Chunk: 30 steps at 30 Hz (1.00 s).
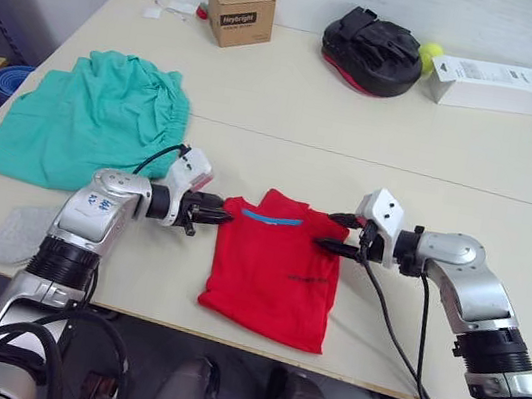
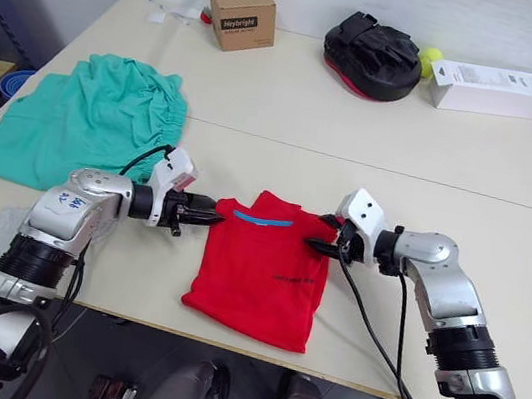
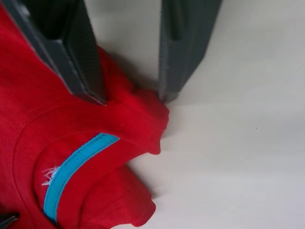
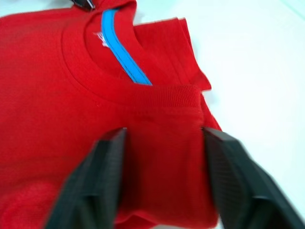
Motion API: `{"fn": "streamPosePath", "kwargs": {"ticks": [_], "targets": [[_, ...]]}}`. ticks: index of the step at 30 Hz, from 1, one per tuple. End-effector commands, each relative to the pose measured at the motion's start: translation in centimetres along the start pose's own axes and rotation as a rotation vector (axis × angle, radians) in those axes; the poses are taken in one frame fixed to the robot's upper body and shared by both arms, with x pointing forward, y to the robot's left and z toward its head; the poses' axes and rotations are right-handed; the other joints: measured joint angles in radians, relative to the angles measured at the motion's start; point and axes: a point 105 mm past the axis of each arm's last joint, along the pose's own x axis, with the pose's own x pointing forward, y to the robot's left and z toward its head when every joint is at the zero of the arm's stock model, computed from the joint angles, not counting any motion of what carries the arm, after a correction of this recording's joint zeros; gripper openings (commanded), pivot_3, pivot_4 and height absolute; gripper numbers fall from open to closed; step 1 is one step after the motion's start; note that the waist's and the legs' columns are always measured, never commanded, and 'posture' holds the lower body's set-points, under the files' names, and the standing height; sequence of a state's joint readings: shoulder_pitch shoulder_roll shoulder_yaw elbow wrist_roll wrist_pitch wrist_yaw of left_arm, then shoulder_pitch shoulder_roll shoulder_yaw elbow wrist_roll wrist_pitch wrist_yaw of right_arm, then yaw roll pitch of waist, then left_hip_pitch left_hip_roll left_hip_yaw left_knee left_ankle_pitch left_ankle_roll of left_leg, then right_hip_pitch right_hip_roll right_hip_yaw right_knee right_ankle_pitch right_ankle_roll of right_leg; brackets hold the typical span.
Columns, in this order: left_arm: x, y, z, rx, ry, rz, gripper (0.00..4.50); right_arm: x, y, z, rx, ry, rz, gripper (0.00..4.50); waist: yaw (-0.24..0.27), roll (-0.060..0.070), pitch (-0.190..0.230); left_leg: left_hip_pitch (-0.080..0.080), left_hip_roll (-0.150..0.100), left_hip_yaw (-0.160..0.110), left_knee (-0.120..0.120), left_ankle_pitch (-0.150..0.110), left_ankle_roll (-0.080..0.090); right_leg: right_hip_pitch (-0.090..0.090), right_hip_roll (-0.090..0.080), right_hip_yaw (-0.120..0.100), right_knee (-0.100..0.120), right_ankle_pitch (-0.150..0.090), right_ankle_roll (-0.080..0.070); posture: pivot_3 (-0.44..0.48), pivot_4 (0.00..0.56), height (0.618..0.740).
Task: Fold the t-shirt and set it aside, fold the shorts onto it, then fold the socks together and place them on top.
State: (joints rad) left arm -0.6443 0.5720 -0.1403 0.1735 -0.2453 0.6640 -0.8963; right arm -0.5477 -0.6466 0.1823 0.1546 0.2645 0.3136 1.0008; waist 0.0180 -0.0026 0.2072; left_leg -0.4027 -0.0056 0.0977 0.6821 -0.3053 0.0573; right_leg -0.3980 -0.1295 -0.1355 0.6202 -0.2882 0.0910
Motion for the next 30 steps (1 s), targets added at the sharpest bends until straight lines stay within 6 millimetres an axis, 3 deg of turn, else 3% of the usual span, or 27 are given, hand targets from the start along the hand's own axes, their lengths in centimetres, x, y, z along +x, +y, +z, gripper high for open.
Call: {"fn": "streamPosePath", "kwargs": {"ticks": [1, 2, 4, 15, 20, 30], "targets": [[0.1, -0.2, 0.3, 0.017, -0.003, -0.011, 0.26, -0.3, -0.4, 1.0, -0.006, -0.034, -0.01, 0.97, -0.001, 0.0, 0.0, 0.0, 0.0, 0.0, 0.0, 0.0, 0.0, 0.0, 0.0, 0.0, 0.0, 0.0, 0.0, 0.0, 0.15, 0.74], [0.1, -0.2, 0.3, 0.018, -0.004, -0.011, 0.0, -0.3, -0.4, 1.1, -0.006, -0.04, -0.01, 0.56, -0.001, 0.0, 0.0, 0.0, 0.0, 0.0, 0.0, 0.0, 0.0, 0.0, 0.0, 0.0, 0.0, 0.0, 0.0, 0.0, 0.15, 0.74], [0.1, -0.2, 0.4, 0.026, -0.012, -0.012, 0.0, -0.4, -0.2, 1.3, -0.007, -0.056, -0.006, 0.04, -0.001, 0.0, 0.0, 0.0, 0.0, 0.0, 0.0, 0.0, 0.0, 0.0, 0.0, 0.0, 0.0, 0.0, 0.0, 0.0, 0.15, 0.74], [0.5, -0.7, 2.8, 0.136, -0.133, -0.078, 0.0, -3.8, -0.7, 2.2, 0.022, -0.124, -0.075, 0.04, 0.005, 0.0, 0.0, 0.0, 0.0, 0.0, 0.0, 0.0, 0.0, 0.0, 0.0, 0.0, 0.0, 0.0, 0.0, 0.0, 0.15, 0.74], [1.5, -0.4, 3.8, 0.167, -0.145, -0.084, 0.0, -5.2, -1.1, 1.2, 0.043, -0.09, -0.133, 0.04, 0.005, 0.0, 0.0, 0.0, 0.0, 0.0, 0.0, 0.0, 0.0, 0.0, 0.0, 0.0, 0.0, 0.0, 0.0, 0.0, 0.15, 0.74], [3.9, -0.2, 5.8, 0.194, -0.186, -0.095, 0.0, -6.0, -1.5, -0.2, 0.073, -0.07, -0.203, 0.04, 0.005, 0.0, 0.0, 0.0, 0.0, 0.001, 0.0, 0.001, 0.001, 0.0, 0.0, 0.0, 0.001, 0.0, 0.001, 0.0, 0.15, 0.74]]}}
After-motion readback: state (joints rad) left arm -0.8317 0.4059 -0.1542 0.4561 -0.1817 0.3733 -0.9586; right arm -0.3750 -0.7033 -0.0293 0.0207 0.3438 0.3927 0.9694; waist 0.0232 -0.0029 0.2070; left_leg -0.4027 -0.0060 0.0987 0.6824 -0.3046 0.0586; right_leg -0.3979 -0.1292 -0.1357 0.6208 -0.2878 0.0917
